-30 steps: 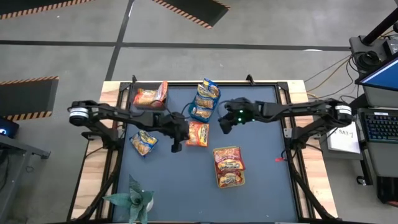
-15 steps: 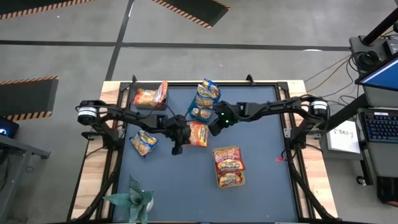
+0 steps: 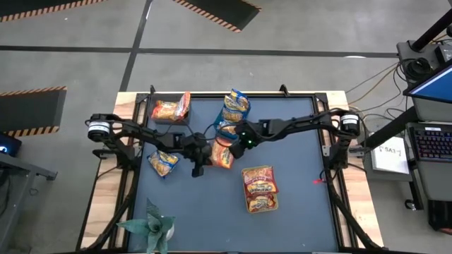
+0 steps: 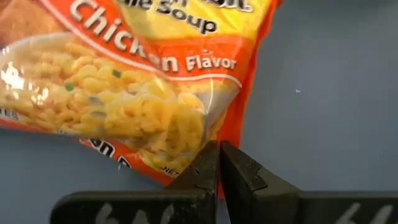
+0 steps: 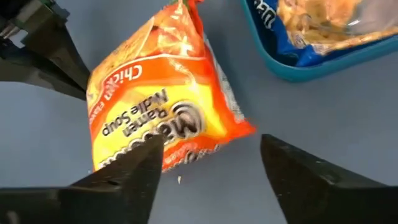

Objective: Sort Maruchan noodles
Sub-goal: Put the orange noodle pack into the black bin

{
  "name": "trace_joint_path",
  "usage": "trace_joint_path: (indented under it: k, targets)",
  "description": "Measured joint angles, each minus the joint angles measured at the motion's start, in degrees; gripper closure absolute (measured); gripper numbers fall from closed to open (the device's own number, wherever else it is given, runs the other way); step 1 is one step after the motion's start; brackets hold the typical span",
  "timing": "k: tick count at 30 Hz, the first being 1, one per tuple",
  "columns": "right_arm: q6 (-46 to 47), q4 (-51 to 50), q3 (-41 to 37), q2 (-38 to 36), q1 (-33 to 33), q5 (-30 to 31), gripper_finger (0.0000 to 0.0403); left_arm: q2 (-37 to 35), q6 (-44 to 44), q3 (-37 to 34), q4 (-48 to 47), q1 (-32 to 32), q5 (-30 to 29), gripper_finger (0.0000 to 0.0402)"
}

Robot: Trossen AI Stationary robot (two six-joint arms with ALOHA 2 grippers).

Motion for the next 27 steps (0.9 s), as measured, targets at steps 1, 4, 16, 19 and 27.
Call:
trace_joint_path:
  k: [1, 4, 16, 19, 27]
  targets:
    - [0.20, 0.38, 0.10, 0.37, -0.02, 0.00, 0.0139, 0.00, -0.26, -0.37, 0.48, 0.00, -0.01, 0.0402]
    - [1.67, 2.48, -0.50, 1.32, -0.06, -0.02, 0.0111, 0.00, -0.90, -1.43, 2.44, 0.06, 0.24, 0.0402]
    - [1.97, 19.59, -1.99, 7.67, 0.47, -6.12, 0.0074, 0.00, -1.89, -3.56, 6.62, 0.35, 1.06, 0.0402]
    - [1.32, 22.45, -1.98, 7.95, 0.60, -7.98, 0.0077, 0.00, -1.87, -3.39, 6.56, 0.44, 1.27, 0.0402]
    - [-1.40, 23.16, -2.04, 7.31, 0.70, -8.52, 0.0139, -0.40, -1.84, -3.30, 6.79, 0.68, 2.32, 0.0402]
